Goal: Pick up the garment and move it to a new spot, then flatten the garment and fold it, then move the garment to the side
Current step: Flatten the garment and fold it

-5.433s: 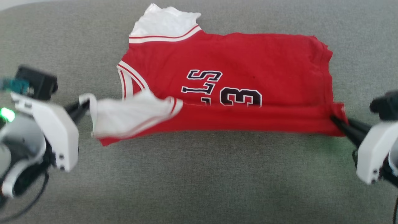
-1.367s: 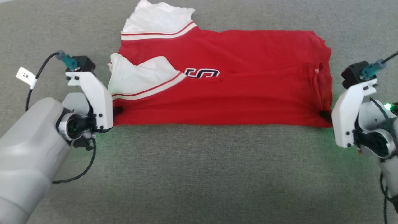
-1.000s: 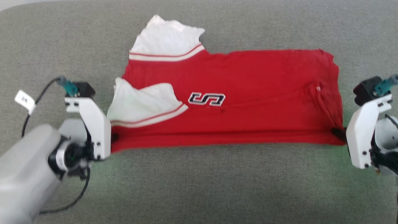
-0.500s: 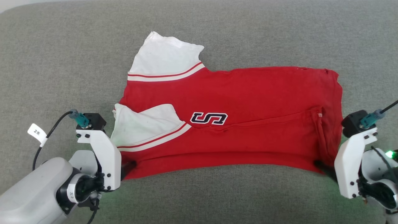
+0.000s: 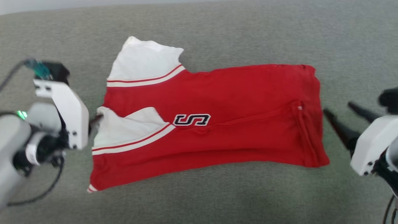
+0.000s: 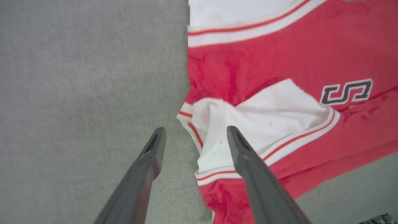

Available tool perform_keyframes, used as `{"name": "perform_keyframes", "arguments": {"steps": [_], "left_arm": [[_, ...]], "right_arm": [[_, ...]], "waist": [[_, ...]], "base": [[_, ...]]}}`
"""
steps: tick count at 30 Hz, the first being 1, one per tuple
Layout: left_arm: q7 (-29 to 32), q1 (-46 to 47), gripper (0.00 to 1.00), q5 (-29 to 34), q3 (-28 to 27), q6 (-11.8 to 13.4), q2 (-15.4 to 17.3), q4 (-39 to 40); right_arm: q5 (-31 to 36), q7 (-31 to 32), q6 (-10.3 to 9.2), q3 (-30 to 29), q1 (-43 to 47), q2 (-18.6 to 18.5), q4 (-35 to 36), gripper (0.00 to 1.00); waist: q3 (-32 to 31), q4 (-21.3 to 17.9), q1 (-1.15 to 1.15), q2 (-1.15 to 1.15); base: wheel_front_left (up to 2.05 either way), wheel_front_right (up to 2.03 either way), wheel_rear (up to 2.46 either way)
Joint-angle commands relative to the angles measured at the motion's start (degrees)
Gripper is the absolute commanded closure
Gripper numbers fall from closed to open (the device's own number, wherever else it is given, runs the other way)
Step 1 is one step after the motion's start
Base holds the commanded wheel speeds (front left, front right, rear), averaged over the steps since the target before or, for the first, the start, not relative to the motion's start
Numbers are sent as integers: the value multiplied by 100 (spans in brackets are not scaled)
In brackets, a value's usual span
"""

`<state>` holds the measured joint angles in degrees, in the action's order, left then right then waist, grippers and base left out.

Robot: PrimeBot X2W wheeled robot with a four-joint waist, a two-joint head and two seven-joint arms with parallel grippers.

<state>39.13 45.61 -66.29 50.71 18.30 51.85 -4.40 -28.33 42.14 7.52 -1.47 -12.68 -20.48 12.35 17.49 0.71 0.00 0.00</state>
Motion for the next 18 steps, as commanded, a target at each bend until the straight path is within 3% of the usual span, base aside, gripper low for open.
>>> {"name": "perform_keyframes", "arguments": {"steps": [1, 10, 18], "left_arm": [[-26, 167, 0, 107, -47, -47, -11, 6], [-305, 1184, 0, 593, -128, -735, -221, -832], [-372, 1818, 0, 834, -87, -1118, -492, -2134]], "right_arm": [[79, -225, -7, -85, -77, 103, 71, 0], [907, -2453, -6, -269, -368, 913, 400, 0], [1248, -3697, -5, -172, -584, 1457, 142, 0]], "waist": [[50, -148, 0, 0], [328, -863, 0, 0], [656, -1394, 0, 0]], "base": [[0, 0, 0], [0, 0, 0], [0, 0, 0]]}}
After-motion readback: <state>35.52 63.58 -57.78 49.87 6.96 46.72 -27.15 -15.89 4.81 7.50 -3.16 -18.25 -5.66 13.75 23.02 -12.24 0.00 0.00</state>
